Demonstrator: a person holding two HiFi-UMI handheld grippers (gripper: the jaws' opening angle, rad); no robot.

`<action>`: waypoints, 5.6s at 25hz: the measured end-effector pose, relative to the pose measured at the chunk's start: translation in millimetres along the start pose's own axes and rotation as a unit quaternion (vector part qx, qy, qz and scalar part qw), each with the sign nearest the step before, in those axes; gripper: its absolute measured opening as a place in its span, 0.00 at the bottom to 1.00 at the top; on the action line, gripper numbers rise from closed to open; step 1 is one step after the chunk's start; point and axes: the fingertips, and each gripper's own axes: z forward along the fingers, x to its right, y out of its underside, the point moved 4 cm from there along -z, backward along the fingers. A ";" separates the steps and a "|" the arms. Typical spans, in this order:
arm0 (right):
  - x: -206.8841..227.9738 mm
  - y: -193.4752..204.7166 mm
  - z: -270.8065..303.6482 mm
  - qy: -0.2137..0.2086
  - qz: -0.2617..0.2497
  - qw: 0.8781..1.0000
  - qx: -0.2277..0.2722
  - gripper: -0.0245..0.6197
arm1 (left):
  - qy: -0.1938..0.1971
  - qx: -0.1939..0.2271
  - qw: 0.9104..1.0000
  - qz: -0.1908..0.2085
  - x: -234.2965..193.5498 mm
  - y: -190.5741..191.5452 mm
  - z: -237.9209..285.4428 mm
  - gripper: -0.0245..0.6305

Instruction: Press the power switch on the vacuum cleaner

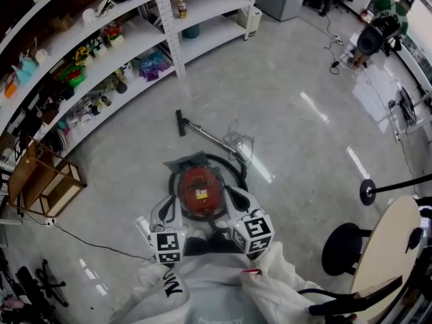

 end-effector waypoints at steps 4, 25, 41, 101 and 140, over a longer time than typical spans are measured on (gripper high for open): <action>4.2 6.3 -2.5 0.005 0.006 1.000 -0.008 0.04 | -0.001 -0.003 1.000 -0.002 -2.2 2.4 4.1 0.04; 1.2 64.2 29.6 0.024 0.015 0.996 -0.083 0.04 | 0.029 -0.045 0.998 -0.009 -25.8 63.8 29.2 0.04; 8.6 140.2 70.2 0.026 0.021 0.988 -0.150 0.04 | 0.033 -0.084 0.995 -0.050 -32.2 145.2 65.1 0.04; 42.2 380.8 152.4 0.012 0.000 0.949 -0.316 0.04 | 0.045 -0.144 0.981 -0.123 -0.6 265.0 114.0 0.04; 46.4 405.4 153.0 0.004 -0.003 0.941 -0.337 0.04 | 0.052 -0.153 0.979 -0.123 9.6 264.9 116.5 0.04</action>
